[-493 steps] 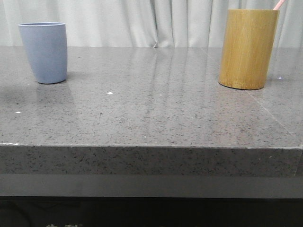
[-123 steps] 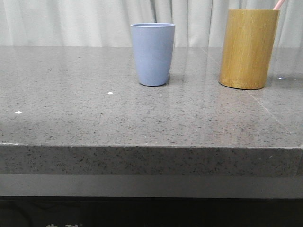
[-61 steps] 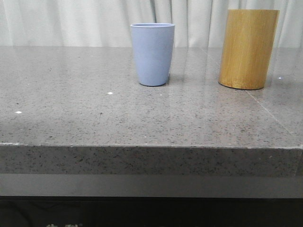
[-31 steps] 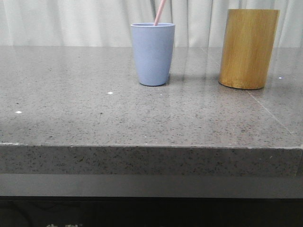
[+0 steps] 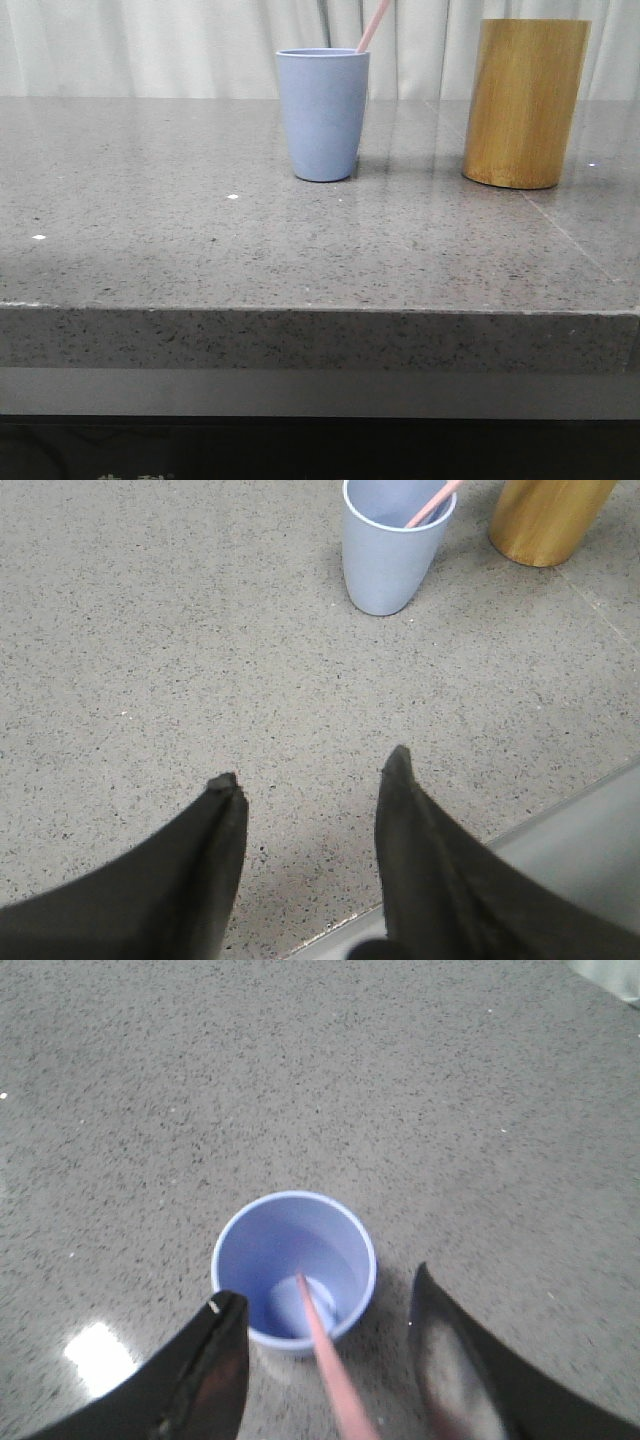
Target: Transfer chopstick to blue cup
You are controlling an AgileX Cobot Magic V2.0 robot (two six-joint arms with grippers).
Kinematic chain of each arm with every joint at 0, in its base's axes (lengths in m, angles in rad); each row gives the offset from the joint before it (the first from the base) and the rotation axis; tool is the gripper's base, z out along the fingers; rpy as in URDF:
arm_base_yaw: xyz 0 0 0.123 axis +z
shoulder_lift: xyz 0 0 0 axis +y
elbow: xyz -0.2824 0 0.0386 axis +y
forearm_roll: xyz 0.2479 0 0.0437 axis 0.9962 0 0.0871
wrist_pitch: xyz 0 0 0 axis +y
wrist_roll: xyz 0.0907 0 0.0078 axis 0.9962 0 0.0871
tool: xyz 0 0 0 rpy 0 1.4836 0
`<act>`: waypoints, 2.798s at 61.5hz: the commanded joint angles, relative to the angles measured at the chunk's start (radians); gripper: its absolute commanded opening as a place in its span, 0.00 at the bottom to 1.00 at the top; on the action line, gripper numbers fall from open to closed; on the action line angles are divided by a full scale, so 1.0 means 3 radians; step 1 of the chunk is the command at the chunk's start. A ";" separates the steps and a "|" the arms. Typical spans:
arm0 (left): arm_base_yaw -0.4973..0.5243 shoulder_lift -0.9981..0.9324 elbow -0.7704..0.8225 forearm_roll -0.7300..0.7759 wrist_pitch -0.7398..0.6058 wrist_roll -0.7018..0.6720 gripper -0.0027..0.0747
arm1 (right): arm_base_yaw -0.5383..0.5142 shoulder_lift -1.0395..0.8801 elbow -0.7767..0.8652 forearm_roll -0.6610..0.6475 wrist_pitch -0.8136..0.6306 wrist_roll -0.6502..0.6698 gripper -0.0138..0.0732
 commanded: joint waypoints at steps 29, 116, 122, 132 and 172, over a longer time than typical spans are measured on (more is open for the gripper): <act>0.0011 -0.0036 -0.0090 -0.0038 -0.0203 -0.0028 0.44 | -0.0005 -0.1943 0.1201 -0.0882 0.0188 0.1341 0.57; 0.0011 -0.0036 -0.0090 -0.0038 -0.0219 -0.0028 0.01 | -0.0005 -0.3820 0.3140 -0.0754 -0.0411 0.1345 0.08; 0.0011 -0.0036 -0.0090 -0.0038 -0.0222 -0.0028 0.01 | -0.0005 -0.3820 0.3140 -0.0754 -0.0411 0.1345 0.08; 0.0020 -0.0060 -0.0041 -0.0021 -0.0288 -0.0028 0.01 | -0.0005 -0.3820 0.3140 -0.0754 -0.0411 0.1345 0.08; 0.1223 -0.2730 0.3490 -0.0065 -0.3494 0.0052 0.01 | -0.0005 -0.3820 0.3140 -0.0754 -0.0411 0.1345 0.08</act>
